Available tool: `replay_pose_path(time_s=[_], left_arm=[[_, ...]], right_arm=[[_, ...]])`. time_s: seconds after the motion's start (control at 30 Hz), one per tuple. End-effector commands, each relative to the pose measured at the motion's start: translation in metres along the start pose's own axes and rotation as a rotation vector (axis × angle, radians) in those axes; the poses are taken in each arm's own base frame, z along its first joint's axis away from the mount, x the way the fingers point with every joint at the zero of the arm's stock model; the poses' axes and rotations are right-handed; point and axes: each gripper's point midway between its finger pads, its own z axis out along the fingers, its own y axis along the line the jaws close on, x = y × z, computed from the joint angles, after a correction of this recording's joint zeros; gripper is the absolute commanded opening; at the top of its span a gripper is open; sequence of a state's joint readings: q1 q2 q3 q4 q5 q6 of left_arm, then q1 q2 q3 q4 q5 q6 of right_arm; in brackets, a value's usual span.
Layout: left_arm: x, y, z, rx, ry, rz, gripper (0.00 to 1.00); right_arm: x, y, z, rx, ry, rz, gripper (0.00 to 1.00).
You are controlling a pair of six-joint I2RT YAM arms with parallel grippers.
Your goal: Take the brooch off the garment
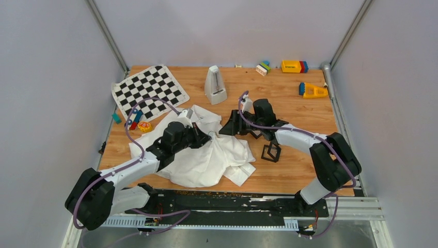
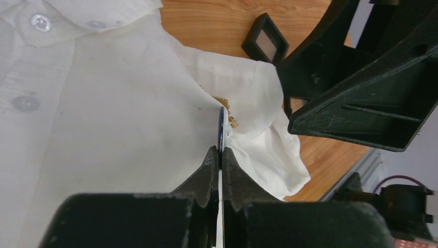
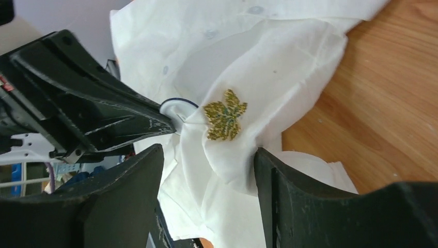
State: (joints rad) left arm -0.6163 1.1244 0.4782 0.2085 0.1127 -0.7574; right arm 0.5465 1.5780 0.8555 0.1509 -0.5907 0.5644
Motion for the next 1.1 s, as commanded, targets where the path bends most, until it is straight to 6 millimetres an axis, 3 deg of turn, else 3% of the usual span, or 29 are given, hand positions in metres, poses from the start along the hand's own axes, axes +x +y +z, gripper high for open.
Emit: replay_pose_path(time_s=[0.0, 0.23, 0.5, 0.97, 1.07], left_arm=[[-0.022, -0.048, -0.004, 0.240, -0.066, -0.070, 0.00], [-0.029, -0.055, -0.010, 0.309, -0.140, -0.136, 0.00], [-0.031, -0.061, -0.017, 0.361, -0.174, -0.139, 0.00], [-0.030, -0.080, -0.021, 0.476, -0.156, -0.093, 0.00], [-0.029, -0.084, -0.022, 0.501, -0.152, -0.067, 0.00]], right_arm=[[-0.011, 0.039, -0.005, -0.207, -0.016, -0.046, 0.66], [-0.003, 0.038, -0.004, -0.311, 0.027, 0.055, 0.74], [0.000, 0.038, -0.003, -0.362, 0.054, 0.094, 0.53], [0.003, 0.040, -0.001, -0.392, 0.089, 0.105, 0.30], [0.005, 0.040, 0.000, -0.407, 0.109, 0.104, 0.29]])
